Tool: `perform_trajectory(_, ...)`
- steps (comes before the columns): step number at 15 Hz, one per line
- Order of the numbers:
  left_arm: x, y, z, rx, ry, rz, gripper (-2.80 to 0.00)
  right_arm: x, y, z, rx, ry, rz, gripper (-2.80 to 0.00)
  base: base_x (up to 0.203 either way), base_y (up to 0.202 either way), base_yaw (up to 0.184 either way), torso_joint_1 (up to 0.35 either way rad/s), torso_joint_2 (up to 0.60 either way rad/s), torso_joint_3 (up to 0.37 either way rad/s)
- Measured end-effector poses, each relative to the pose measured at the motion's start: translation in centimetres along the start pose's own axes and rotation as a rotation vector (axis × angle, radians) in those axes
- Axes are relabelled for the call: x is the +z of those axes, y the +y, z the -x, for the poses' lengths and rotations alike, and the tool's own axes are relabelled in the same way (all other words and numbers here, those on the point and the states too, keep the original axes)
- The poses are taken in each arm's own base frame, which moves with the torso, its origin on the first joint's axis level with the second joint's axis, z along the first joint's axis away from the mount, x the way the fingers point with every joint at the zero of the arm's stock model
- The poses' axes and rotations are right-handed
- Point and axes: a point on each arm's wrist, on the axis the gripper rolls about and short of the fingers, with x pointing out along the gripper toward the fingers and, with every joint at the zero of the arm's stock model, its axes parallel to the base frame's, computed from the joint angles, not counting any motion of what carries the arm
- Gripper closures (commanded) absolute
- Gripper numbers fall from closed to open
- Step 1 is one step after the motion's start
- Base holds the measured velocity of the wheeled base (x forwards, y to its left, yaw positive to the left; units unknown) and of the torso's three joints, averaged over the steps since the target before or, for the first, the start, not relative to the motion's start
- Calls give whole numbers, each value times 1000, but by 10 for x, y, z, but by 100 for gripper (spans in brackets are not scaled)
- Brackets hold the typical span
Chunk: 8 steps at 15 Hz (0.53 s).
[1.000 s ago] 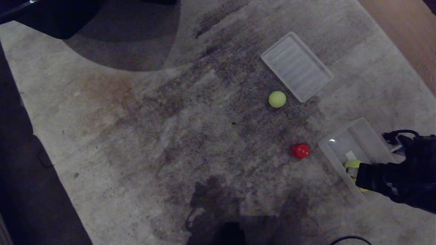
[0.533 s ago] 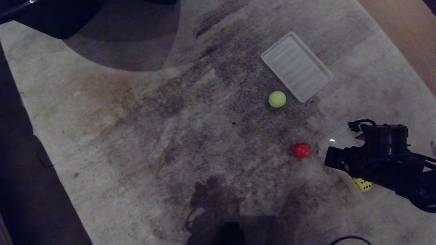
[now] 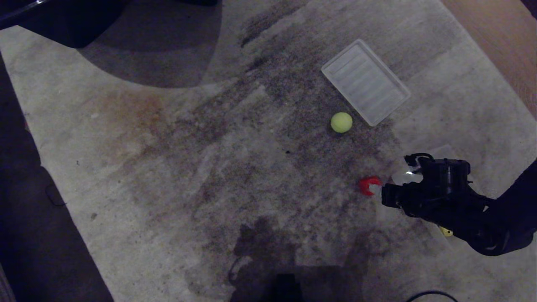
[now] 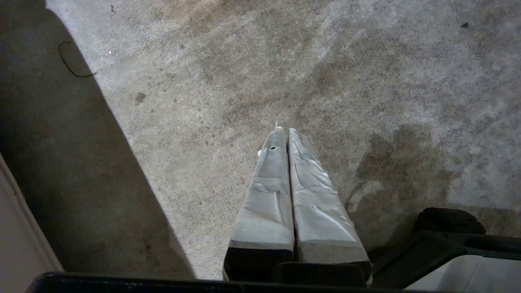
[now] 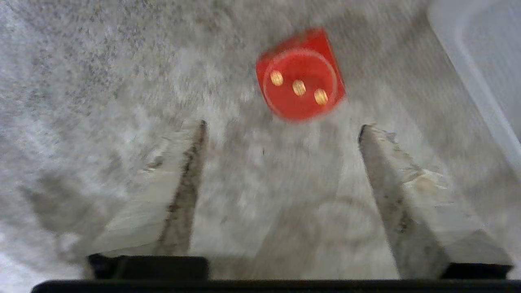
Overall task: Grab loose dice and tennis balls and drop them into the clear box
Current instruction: Pick up toys out of the box
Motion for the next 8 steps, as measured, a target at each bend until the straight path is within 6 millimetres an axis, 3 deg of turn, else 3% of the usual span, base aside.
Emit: perform_trajectory(8, 0, 0, 0, 0, 0, 0, 0, -25, -7, -42, -8, 9, 167, -280, 0, 0, 0, 0, 0, 0)
